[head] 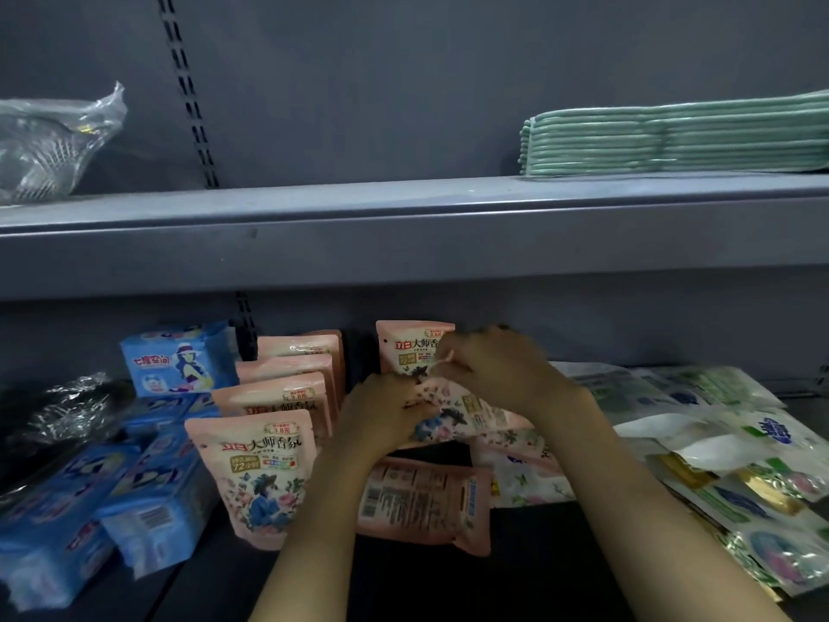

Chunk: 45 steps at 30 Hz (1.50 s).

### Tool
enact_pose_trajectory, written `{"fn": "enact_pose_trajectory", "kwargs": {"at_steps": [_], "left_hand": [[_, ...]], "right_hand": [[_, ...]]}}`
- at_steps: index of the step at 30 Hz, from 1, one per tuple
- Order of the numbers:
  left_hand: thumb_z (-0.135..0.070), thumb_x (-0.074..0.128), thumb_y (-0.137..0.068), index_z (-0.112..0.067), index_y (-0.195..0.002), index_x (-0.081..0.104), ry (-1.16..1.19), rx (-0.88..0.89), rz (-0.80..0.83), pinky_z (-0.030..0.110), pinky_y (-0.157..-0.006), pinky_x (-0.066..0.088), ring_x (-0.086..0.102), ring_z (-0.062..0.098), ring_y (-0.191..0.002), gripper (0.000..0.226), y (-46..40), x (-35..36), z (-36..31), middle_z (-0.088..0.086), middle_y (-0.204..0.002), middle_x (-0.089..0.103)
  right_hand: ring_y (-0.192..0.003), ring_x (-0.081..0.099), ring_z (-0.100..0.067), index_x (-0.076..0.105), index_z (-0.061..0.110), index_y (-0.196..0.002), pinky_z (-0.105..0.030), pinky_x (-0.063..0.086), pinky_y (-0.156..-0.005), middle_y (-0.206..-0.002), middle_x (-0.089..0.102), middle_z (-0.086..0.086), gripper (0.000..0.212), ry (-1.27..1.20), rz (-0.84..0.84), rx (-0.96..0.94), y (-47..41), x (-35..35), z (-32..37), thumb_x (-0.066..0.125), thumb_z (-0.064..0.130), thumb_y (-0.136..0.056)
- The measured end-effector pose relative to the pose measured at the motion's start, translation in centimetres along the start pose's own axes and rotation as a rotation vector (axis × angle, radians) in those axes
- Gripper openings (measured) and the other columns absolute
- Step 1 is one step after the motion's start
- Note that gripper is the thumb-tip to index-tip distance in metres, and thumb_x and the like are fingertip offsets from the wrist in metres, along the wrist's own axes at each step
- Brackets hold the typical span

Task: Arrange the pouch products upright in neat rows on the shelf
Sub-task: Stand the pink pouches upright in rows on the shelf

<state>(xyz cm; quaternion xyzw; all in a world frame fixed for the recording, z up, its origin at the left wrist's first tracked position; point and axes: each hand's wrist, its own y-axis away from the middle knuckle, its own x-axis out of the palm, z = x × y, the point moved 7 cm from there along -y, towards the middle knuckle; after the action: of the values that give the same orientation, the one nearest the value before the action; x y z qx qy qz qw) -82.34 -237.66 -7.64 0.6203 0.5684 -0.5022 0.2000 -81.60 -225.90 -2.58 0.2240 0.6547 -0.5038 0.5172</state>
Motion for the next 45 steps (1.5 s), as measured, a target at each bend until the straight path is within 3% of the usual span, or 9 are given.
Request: {"fn": "enact_pose_trajectory", "kwargs": {"at_steps": [5,9,14,18,25,29,32,38,45], "left_hand": [[-0.026,0.062,-0.085,-0.012,-0.085,0.068,0.687,-0.277,-0.056,0.02,-0.071,0.052,0.065,0.011,-0.076,0.015,1.0,0.8,1.9,0.001,-0.088,0.07],[-0.024,0.065,-0.083,-0.013,-0.097,0.068,1.101,-0.398,-0.017,0.041,-0.087,0.052,0.068,0.027,-0.089,0.018,1.7,2.4,2.4,0.011,-0.097,0.072],[-0.021,0.062,-0.085,-0.006,-0.107,0.065,1.183,-0.383,-0.008,0.036,-0.08,0.056,0.071,0.024,-0.087,0.027,1.5,3.5,2.4,0.011,-0.096,0.074],[-0.021,0.061,-0.086,-0.009,-0.102,0.066,1.19,-0.394,-0.034,0.027,-0.07,0.058,0.071,0.022,-0.085,0.021,1.7,3.7,2.9,0.013,-0.098,0.072],[-0.027,0.056,-0.089,-0.017,-0.113,0.053,1.029,-0.451,-0.193,0.023,-0.077,0.049,0.061,0.009,-0.092,0.026,1.6,3.0,3.7,-0.001,-0.107,0.063],[-0.023,0.05,-0.092,-0.021,-0.115,0.054,1.002,-0.5,-0.246,0.018,-0.073,0.045,0.057,0.012,-0.093,0.024,1.5,2.7,3.7,-0.002,-0.104,0.06],[-0.024,0.045,-0.093,-0.017,-0.116,0.054,0.884,-0.513,-0.225,0.016,-0.063,0.04,0.054,0.007,-0.083,0.025,1.3,3.0,3.6,-0.005,-0.099,0.058],[-0.025,0.041,-0.094,-0.013,-0.123,0.051,0.801,-0.591,-0.115,0.028,-0.083,0.046,0.058,0.021,-0.104,0.033,1.0,4.3,4.2,0.008,-0.123,0.059],[-0.018,0.044,-0.093,-0.014,-0.131,0.043,0.833,-0.594,-0.146,0.024,-0.079,0.039,0.054,0.02,-0.111,0.039,0.9,4.1,3.7,0.008,-0.128,0.055]], "right_hand": [[-0.124,0.045,-0.03,0.042,0.011,-0.128,-0.044,0.034,-0.099,-0.13,0.053,-0.008,0.071,-0.177,-0.356,0.238,0.3,-2.1,-3.5,0.05,0.064,-0.081],[-0.118,0.055,-0.013,0.022,0.037,-0.134,-0.039,0.048,-0.097,-0.125,0.056,0.011,0.08,-0.966,-0.084,0.344,0.8,1.4,-4.4,0.07,0.054,-0.073],[-0.107,0.065,-0.014,0.056,0.019,-0.124,-0.028,0.052,-0.092,-0.117,0.068,0.0,0.046,-1.262,0.196,0.346,2.4,4.7,-2.0,0.07,0.012,-0.082],[-0.104,0.067,-0.018,0.064,0.01,-0.118,-0.032,0.052,-0.094,-0.115,0.07,-0.006,0.038,-1.232,0.257,0.378,2.7,5.9,-2.0,0.068,0.003,-0.081],[-0.098,0.066,-0.014,0.068,0.014,-0.111,-0.024,0.052,-0.08,-0.111,0.071,-0.005,0.033,-0.691,-0.007,0.439,0.4,5.3,-2.6,0.072,0.018,-0.078],[-0.105,0.063,-0.018,0.062,0.008,-0.115,-0.012,0.046,-0.071,-0.115,0.068,-0.005,0.04,-0.611,-0.114,0.484,0.4,6.2,-2.8,0.073,0.019,-0.078],[-0.109,0.061,-0.022,0.054,0.006,-0.119,-0.019,0.044,-0.076,-0.118,0.065,-0.009,0.044,-0.629,-0.171,0.532,0.7,7.5,-3.0,0.071,0.018,-0.081],[-0.1,0.063,-0.027,0.051,0.003,-0.11,-0.021,0.04,-0.067,-0.11,0.066,-0.013,0.023,-0.588,-0.142,0.604,0.7,10.1,-4.0,0.058,0.01,-0.089],[-0.101,0.063,-0.029,0.053,0.008,-0.114,-0.03,0.049,-0.075,-0.112,0.066,-0.012,0.026,-0.583,0.014,0.646,0.4,13.0,-4.2,0.051,0.02,-0.091]]}}
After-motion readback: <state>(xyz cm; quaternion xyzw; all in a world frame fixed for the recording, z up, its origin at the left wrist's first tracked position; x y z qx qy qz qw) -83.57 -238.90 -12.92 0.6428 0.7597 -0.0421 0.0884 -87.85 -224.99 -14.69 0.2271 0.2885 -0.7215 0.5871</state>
